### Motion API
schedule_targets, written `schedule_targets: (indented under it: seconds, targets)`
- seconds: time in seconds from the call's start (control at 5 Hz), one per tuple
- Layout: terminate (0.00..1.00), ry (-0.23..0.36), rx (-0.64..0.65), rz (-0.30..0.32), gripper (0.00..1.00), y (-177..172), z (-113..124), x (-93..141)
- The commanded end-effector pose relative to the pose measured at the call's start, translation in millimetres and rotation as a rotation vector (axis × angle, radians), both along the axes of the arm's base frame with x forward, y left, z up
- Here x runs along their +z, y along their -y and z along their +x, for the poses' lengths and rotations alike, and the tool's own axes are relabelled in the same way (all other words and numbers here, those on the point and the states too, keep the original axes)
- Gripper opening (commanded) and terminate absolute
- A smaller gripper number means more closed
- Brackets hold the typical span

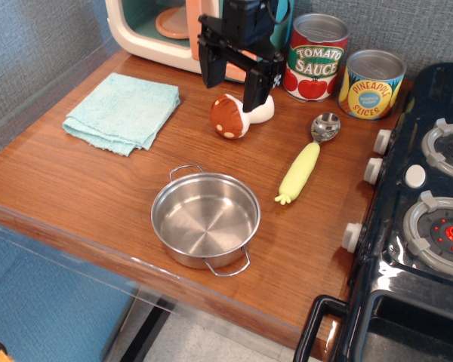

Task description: Move the white item to sit between blue cloth and spoon

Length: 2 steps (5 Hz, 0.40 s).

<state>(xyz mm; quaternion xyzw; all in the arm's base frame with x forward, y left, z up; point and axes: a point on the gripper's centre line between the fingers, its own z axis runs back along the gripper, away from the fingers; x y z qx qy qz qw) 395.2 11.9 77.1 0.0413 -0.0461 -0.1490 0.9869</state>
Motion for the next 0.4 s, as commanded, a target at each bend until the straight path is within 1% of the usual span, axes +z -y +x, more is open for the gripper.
schedule_targets:
  seconds: [0.0,0.2]
  targets:
    - [0.00,0.143,0.053,0.019,1.00,-5.8,-8.7,38.9]
    - [1.00,0.143,0.053,0.019,1.00,-5.8,-8.7,38.9]
